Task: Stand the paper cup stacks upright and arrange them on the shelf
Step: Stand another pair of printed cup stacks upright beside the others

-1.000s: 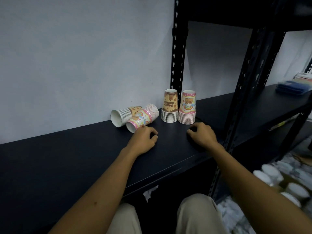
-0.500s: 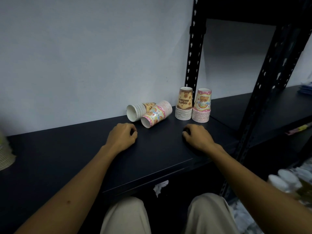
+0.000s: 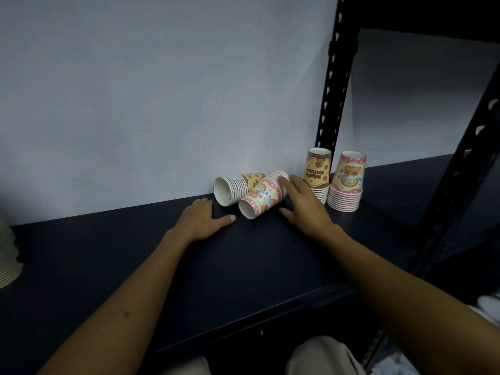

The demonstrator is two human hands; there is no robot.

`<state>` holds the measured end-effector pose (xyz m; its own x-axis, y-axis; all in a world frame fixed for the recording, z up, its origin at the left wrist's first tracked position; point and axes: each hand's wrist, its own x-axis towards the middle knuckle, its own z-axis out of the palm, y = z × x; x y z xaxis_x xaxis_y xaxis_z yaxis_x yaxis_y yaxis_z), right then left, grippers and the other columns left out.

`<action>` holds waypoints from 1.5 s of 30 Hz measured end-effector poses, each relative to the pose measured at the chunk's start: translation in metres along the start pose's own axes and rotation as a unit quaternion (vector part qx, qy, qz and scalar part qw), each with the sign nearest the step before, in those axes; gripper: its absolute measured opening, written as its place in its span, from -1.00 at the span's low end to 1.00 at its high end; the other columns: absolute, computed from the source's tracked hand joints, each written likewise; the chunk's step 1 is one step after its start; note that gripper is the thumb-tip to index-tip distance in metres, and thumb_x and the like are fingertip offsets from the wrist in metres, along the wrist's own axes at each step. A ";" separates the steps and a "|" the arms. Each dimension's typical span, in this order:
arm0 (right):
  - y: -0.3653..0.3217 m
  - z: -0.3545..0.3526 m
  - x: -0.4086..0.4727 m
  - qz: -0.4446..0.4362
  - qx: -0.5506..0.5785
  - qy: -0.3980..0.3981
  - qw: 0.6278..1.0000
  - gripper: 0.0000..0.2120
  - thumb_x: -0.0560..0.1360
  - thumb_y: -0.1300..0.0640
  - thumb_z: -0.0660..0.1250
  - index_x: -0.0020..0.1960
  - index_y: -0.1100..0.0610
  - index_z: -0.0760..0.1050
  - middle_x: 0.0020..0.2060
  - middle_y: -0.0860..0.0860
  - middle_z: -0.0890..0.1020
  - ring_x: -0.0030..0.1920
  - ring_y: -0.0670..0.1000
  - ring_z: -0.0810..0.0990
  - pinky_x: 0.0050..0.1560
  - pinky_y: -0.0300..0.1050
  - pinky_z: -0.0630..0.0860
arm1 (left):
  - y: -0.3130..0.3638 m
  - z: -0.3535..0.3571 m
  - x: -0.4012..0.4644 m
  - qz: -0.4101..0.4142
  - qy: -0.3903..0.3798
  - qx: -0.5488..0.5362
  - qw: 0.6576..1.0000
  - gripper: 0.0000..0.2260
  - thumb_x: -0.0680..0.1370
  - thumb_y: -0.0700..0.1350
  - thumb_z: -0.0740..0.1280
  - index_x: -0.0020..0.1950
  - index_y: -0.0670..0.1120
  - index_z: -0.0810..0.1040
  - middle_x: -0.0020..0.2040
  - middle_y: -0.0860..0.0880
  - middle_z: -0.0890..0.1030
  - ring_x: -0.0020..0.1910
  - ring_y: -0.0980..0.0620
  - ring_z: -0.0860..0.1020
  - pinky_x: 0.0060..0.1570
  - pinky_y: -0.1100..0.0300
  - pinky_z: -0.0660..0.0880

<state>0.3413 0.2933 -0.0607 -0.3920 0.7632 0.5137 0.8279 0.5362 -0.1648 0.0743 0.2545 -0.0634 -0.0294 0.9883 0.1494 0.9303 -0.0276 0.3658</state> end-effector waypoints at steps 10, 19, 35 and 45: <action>-0.009 0.018 0.032 -0.150 -0.081 0.002 0.985 -0.32 0.43 0.08 0.47 0.47 0.11 0.30 0.46 0.19 0.33 0.47 0.23 0.26 0.41 0.22 0.28 | -0.008 0.008 0.004 0.014 0.028 -0.032 0.999 -0.43 0.43 0.36 0.30 0.20 -0.05 0.50 0.17 0.00 0.51 0.17 0.01 0.47 0.09 0.07 0.47; -0.021 0.019 0.022 -0.030 0.171 0.096 0.980 -0.43 0.47 -0.16 0.37 0.39 0.05 0.35 0.24 -0.01 0.55 0.22 0.01 0.51 0.20 0.01 0.50 | -0.008 0.007 0.003 0.026 0.038 -0.041 0.998 -0.41 0.40 0.37 0.29 0.26 -0.01 0.52 0.16 0.02 0.55 0.16 0.01 0.50 0.10 0.04 0.49; -0.017 0.024 0.021 0.149 0.214 0.092 0.961 -0.37 0.38 -0.31 0.32 0.26 0.10 0.36 0.13 0.05 0.58 0.08 0.05 0.58 0.02 0.04 0.57 | 0.003 -0.001 -0.009 -0.053 0.118 -0.174 0.976 -0.24 0.40 0.33 0.38 0.47 -0.07 0.36 0.42 -0.05 0.44 0.40 -0.05 0.40 0.32 -0.01 0.41; -0.018 0.023 0.020 0.118 0.275 0.068 0.952 -0.40 0.43 -0.08 0.44 0.36 0.11 0.32 0.19 -0.03 0.54 0.05 -0.14 0.50 0.00 -0.27 0.43 | 0.043 -0.021 0.023 0.068 0.156 0.025 0.985 -0.31 0.47 0.20 0.38 0.47 -0.13 0.32 0.48 -0.11 0.31 0.46 -0.08 0.26 0.35 0.00 0.33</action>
<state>0.3098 0.3076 -0.0664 -0.1340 0.8525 0.5053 0.5367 0.4910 -0.6862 0.1059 0.2725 -0.0254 -0.0075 0.8823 0.4707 0.9501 -0.1406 0.2785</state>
